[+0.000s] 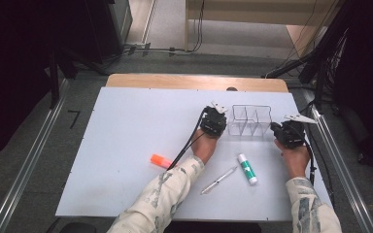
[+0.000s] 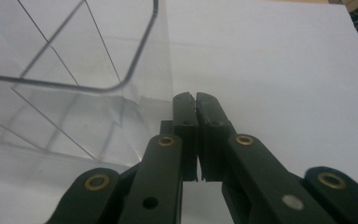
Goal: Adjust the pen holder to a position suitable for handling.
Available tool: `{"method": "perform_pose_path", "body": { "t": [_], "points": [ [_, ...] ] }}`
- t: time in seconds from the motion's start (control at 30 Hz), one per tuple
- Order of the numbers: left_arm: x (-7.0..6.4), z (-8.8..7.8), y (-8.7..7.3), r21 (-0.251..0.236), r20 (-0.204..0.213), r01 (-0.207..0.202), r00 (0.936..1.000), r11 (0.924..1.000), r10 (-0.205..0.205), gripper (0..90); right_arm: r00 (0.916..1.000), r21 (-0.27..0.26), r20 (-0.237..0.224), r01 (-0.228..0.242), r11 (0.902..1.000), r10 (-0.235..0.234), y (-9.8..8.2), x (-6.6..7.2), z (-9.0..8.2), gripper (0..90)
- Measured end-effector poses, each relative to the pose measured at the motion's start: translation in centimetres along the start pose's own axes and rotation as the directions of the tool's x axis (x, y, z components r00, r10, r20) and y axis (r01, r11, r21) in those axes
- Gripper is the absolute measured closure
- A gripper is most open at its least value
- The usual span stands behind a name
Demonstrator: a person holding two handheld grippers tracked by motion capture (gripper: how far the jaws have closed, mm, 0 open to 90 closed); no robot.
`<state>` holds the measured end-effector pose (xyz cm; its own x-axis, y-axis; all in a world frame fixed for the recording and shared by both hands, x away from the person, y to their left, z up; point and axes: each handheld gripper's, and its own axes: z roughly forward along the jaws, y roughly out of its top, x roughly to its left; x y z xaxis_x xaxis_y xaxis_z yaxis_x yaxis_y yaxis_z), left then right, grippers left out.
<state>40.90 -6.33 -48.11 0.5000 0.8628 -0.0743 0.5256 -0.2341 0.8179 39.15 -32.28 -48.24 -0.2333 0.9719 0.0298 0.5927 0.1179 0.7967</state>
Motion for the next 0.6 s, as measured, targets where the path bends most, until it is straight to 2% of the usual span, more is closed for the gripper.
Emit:
{"method": "perform_pose_path", "body": {
  "t": [0.17,0.23,0.37,0.47,0.6],
  "points": [
    [-0.7,0.5,0.5,-0.014,0.005,-0.010,0.9999,0.9999,0.010,90.0,0.9991,-0.014,-0.015,0.039,0.9991,-0.039,0.4,0.3,0.0,85.1],
    [-0.6,0.6,0.6,-0.013,0.011,-0.010,0.9999,0.9999,0.010,90.0,0.9991,-0.009,-0.012,0.041,0.9991,-0.041,0.4,0.3,0.1,85.1],
    [-0.5,0.7,0.5,-0.005,0.006,-0.021,0.9998,0.9998,0.021,90.0,0.9982,-0.020,-0.034,0.049,0.9986,-0.050,0.5,0.2,0.3,87.7],
    [-0.3,0.3,0.4,0.000,0.007,-0.026,0.9996,0.9997,0.026,90.0,0.9968,-0.022,-0.076,0.020,0.9996,-0.022,0.4,0.2,0.4,87.7],
    [0.7,-0.8,-0.1,0.002,0.022,-0.007,0.9997,1.0000,0.007,90.0,0.9939,-0.015,-0.108,0.018,0.9997,-0.019,0.4,0.9,0.3,87.8]
  ]
}}
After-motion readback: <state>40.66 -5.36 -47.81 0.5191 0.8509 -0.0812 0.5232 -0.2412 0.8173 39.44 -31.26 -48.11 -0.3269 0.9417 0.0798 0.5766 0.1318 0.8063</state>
